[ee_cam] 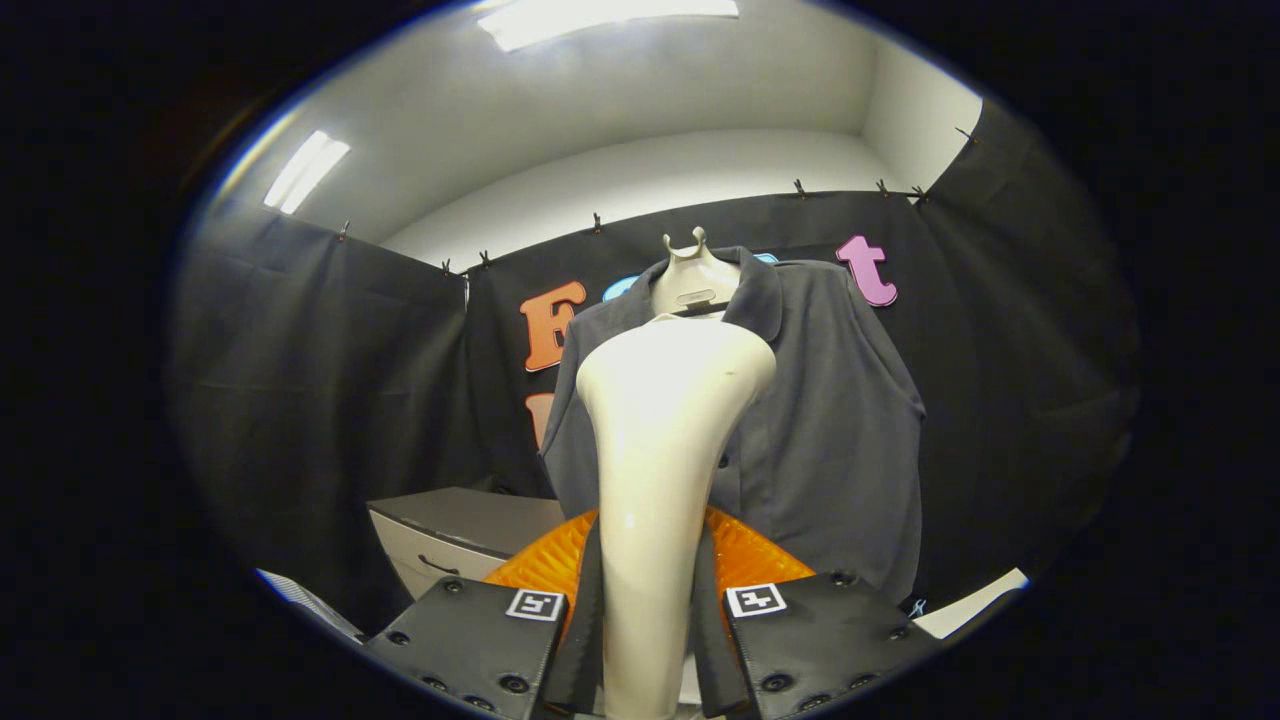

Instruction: Iron the clothes twice with a garment steamer, once on the left side and once on the right side.

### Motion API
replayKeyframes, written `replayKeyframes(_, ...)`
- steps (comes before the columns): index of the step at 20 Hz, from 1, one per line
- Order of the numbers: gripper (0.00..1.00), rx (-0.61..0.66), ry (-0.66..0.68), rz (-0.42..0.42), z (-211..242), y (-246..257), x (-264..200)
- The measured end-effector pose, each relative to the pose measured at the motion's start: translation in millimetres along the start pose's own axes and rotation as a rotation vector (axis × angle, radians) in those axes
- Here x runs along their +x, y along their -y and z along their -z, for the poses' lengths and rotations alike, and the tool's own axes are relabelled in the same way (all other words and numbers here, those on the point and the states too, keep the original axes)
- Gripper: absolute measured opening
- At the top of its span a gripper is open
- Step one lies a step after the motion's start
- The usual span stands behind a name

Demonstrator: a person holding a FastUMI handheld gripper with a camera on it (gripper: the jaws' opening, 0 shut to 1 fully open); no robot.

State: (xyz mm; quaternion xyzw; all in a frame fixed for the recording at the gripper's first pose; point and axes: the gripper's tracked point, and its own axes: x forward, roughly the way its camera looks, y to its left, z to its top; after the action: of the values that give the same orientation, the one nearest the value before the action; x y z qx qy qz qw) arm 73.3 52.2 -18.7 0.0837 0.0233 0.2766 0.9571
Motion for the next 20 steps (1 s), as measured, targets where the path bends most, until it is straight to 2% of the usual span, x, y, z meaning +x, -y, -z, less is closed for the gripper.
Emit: replayKeyframes(20, 0.45, -0.032, -0.075, 0.016, 34, -28, 130)
